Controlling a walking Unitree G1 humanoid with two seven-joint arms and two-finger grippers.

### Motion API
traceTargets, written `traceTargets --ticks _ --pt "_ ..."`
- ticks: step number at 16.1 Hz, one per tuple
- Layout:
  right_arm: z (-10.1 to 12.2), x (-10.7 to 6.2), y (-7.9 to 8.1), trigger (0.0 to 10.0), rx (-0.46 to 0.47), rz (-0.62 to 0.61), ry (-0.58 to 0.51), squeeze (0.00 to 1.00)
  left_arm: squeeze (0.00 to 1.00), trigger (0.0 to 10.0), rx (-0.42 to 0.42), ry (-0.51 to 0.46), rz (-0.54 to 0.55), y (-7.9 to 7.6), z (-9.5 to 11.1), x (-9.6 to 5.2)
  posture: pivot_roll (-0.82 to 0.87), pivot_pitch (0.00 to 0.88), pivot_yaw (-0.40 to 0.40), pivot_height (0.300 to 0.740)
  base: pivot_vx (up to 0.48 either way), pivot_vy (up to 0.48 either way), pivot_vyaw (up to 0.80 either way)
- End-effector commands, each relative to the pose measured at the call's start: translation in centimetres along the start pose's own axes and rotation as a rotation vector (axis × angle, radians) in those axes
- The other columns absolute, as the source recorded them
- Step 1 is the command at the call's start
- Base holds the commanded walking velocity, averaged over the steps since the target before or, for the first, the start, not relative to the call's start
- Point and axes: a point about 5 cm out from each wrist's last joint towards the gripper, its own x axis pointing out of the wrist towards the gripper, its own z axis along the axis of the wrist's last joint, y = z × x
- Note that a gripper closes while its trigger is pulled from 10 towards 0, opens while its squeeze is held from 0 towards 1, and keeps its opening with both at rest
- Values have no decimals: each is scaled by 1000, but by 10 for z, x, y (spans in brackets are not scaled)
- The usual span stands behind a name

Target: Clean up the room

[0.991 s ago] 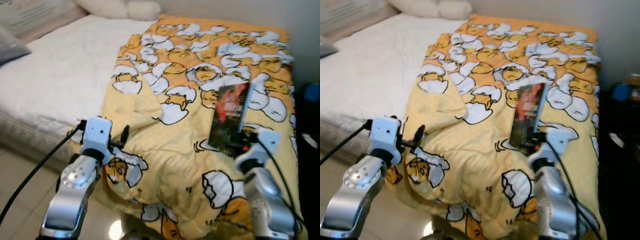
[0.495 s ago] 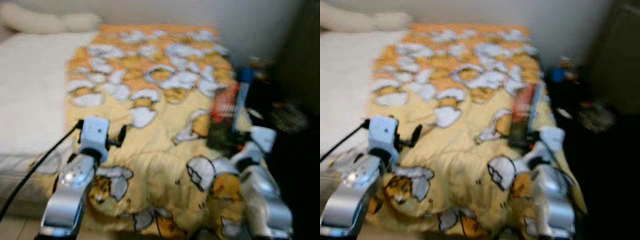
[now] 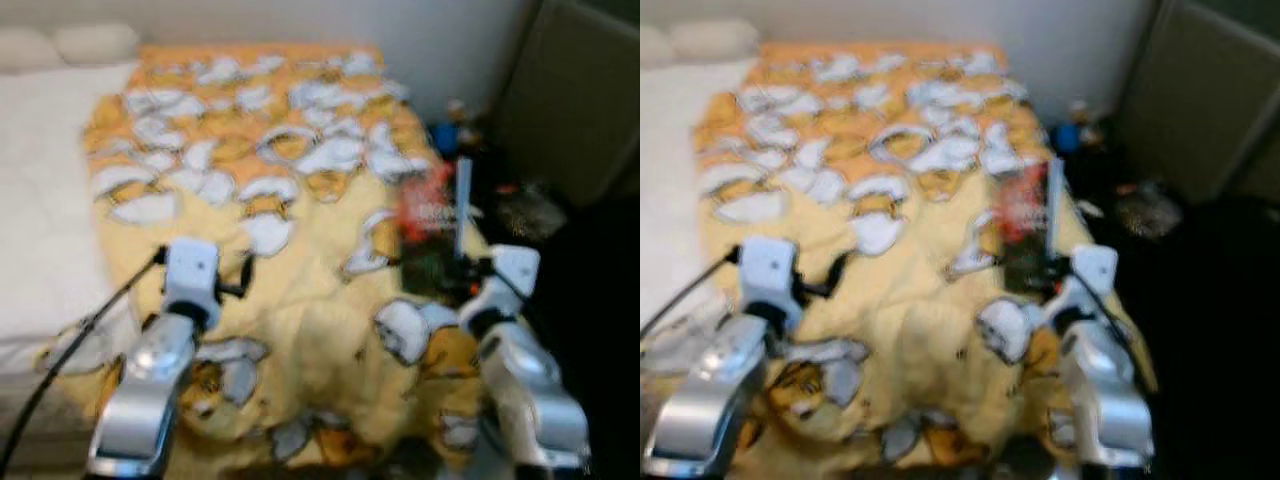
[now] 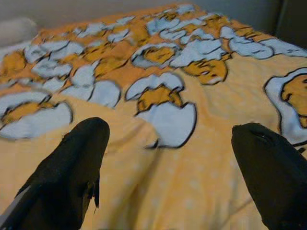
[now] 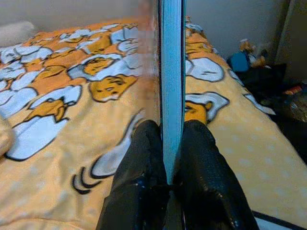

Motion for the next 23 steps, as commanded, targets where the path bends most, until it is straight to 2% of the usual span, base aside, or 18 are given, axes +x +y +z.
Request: traceTargets --ticks 1,8,14,23 --pt "11 5 11 10000 -6 35 -39 0 0 10000 7 2 34 9 1 -3 29 0 9 740 0 341 0" --pt "9 4 11 10000 -32 7 -33 0 0 10000 11 10 36 10 0 -5 29 0 9 740 0 339 0" --pt "9 5 19 10000 -17 45 -44 0 0 10000 28 -10 26 10 8 -1 60 0 0 740 0 339 0" --pt "6 6 18 10000 -22 48 -34 0 0 10000 27 -8 13 9 7 -2 70 0 -4 740 0 340 0"
